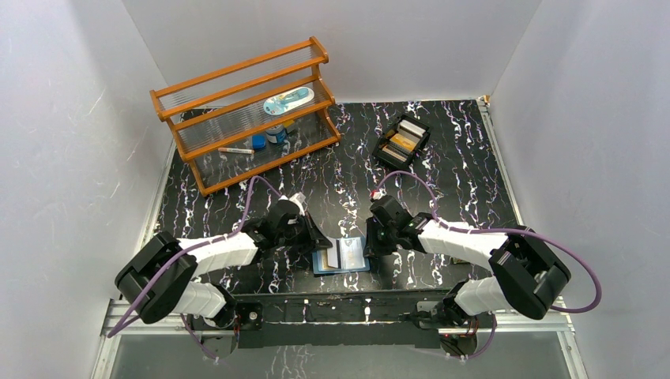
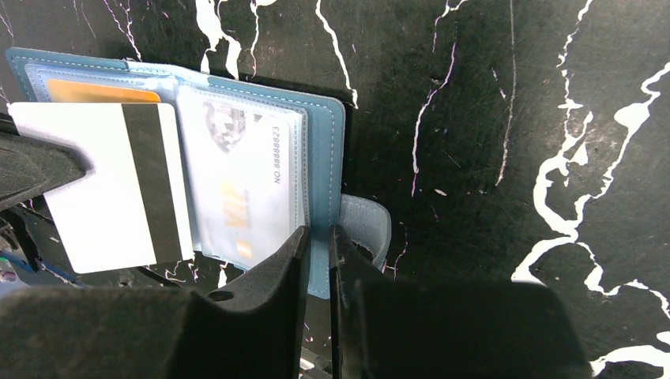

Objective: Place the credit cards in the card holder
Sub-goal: Insert the credit card into the card holder.

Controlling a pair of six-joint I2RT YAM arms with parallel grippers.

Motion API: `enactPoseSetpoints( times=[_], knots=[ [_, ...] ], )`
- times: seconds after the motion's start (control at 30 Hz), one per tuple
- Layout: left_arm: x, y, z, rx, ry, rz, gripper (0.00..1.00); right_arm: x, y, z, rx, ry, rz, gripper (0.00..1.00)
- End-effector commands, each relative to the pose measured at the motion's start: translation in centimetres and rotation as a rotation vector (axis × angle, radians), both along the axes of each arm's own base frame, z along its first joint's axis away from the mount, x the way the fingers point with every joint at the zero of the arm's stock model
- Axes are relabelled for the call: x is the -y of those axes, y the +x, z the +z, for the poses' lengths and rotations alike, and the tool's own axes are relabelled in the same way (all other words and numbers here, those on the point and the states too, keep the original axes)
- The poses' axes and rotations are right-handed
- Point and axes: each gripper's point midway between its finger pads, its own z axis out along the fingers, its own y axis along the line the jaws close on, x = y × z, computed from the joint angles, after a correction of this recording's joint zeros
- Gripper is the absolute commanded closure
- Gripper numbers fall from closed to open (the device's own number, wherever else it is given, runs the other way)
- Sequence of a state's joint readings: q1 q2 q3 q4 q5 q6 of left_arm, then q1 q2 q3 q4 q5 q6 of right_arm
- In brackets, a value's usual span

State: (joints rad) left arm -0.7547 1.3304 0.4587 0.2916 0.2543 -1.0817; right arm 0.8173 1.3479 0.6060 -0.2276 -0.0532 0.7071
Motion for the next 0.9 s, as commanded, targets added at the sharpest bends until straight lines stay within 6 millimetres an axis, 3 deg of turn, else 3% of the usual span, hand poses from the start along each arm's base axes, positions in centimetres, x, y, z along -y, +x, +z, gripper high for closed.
enactPoseSetpoints(
  times=[0.0,0.1,0.6,0.87],
  knots=[
    [0.7,0.4,0.4,0.031,-0.044,-0.020,1.00,0.8,-1.0,-1.4,-0.043,-0.040,-0.003,0.78],
    [0.8,0.5,0.3,0.036,-0.044,-0.024,1.00,0.9,-1.1,-1.6,-0.048,-0.040,-0.005,0.78],
    [-1.0,0.1,-4.1,0.028,0.096,-0.038,1.00,0.8,-1.4,-1.7,-0.057,-0.031,-0.003,0.78],
    [-1.8,0.9,-4.9,0.065,0.160,-0.024,1.00,0.8,-1.5,-1.9,-0.062,-0.031,0.000,0.78]
  ],
)
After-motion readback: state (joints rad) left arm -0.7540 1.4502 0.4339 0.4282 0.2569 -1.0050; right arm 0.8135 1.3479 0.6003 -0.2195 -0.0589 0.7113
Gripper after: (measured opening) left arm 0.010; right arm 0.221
